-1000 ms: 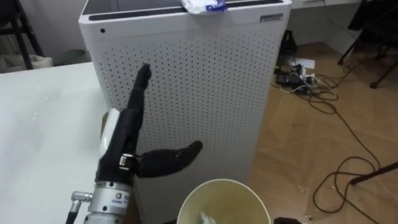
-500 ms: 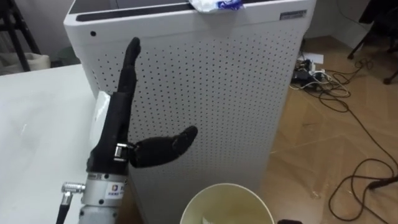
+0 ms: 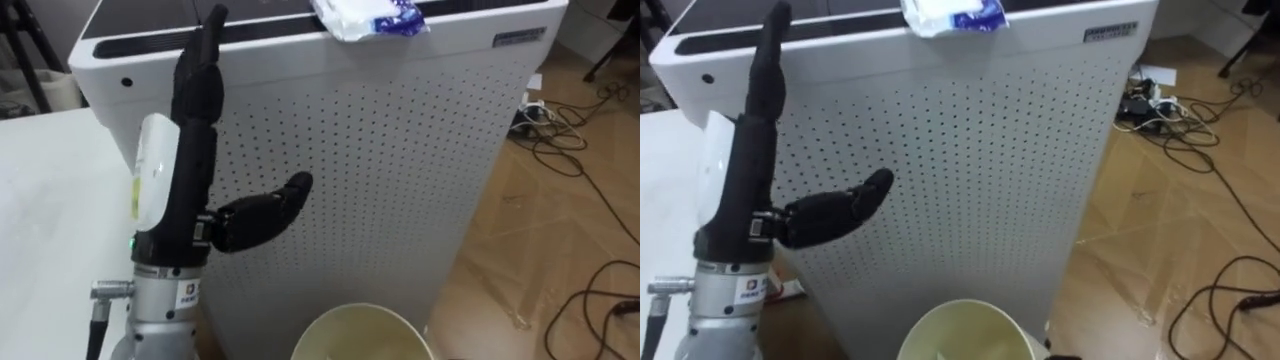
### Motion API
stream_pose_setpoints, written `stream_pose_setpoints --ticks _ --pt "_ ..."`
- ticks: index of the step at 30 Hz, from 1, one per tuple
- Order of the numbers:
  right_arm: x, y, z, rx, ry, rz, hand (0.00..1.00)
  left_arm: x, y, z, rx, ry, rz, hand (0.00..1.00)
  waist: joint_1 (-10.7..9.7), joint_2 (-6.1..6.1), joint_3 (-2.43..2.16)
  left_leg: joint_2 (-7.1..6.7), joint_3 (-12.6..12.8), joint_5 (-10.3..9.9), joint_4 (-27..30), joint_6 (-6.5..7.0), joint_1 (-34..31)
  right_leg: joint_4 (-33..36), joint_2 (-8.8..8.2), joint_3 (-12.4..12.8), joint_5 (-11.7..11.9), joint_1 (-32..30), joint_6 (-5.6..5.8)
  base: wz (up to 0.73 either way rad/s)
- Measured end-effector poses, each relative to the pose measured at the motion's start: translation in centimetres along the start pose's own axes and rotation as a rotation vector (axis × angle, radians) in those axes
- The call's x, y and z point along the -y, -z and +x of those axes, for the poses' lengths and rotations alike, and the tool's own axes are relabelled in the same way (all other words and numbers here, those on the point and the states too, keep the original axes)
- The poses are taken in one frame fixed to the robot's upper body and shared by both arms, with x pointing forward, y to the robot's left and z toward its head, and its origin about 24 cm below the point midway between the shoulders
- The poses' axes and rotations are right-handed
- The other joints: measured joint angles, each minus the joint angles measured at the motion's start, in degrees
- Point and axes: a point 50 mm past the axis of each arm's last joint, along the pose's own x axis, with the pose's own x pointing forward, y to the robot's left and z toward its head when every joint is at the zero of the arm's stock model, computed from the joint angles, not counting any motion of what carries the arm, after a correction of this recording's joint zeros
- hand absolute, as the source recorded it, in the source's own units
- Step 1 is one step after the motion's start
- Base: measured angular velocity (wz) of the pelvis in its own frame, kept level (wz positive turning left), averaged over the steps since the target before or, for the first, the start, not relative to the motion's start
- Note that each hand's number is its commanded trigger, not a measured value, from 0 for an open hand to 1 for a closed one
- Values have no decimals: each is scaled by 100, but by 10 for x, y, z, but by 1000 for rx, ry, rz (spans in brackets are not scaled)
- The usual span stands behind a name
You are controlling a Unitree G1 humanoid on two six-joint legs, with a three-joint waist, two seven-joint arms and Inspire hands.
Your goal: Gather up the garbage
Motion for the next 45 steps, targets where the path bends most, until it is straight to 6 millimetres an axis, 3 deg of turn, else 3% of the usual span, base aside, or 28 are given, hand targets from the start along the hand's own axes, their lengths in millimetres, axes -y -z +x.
stream_pose_setpoints --ticks 6,11,19,25,27,28,29,30,31,32,33,35,39,45 --pt "-5 -8 1 32 -44 -39 100 -2 -2 1 21 -22 31 0 6 -10 -21 20 -31 82 -341 -45 231 -398 87 4 89 245 -17 -1" --pt "-6 -10 0 42 -57 -82 100 -3 -4 1 45 -18 63 0 0 -7 -34 17 -243 98 -458 -71 391 -667 143 6 122 486 -22 0" --pt "-7 -12 0 50 -93 -93 100 -8 -13 5 125 -12 139 0 -19 7 -51 30 -268 115 -674 -101 700 -944 195 87 146 781 -27 -6" --pt "-11 -11 0 44 -124 -100 100 -14 -17 9 161 -37 155 0 -140 40 -58 9 -340 116 -721 -102 903 -1060 207 197 146 990 -27 -8" --pt "-12 -10 0 41 -136 -105 100 -15 -16 9 160 -30 166 0 -167 17 -32 -23 -287 114 -558 -104 858 -1121 134 362 156 1099 -40 3" --pt "-16 -9 0 42 -144 -93 100 -16 -16 9 166 -23 172 0 -236 -154 69 -132 -230 9 -2 -176 538 -1268 -46 891 168 1244 -34 52" --pt "-9 -11 -1 45 -128 -95 100 -14 -18 12 184 -27 174 0 -329 -80 35 -125 -254 171 -296 -291 117 -1261 -81 1292 161 1180 -15 68" --pt "-3 -11 -1 42 -114 -99 100 -13 -20 15 204 -28 182 0 -338 -10 5 -97 -152 322 -372 -45 -74 -1197 -94 1325 123 1083 46 46" --pt "4 -10 -3 29 -95 -113 100 -12 -22 16 216 -31 182 0 -207 7 -25 -118 68 463 -448 -7 -62 -1078 -145 1176 100 870 125 -6" --pt "1 -8 -2 19 -98 -129 100 -12 -20 15 214 -28 199 0 -60 7 -23 -110 84 468 -471 -3 -10 -1064 -124 862 85 820 146 -36" --pt "-1 -8 -2 17 -108 -146 100 -13 -18 15 209 -28 211 0 -7 6 -23 -107 34 468 -483 -3 32 -1069 -98 728 87 811 143 -54" --pt "-5 -11 -3 31 -126 -186 100 -14 -16 16 195 -41 244 0 12 118 -8 -87 -503 469 -520 -54 158 -1237 30 466 351 797 55 -43" --pt "-5 -12 -3 38 -117 -185 100 -14 -20 23 250 -57 266 0 -197 199 -53 -105 -459 514 -826 -117 349 -1231 67 349 362 896 51 -2" --pt "-5 -10 -3 13 -122 -194 100 -15 -21 26 279 -61 312 0 -312 132 -10 -101 -427 517 -834 -120 528 -1211 82 330 359 1043 47 -2"
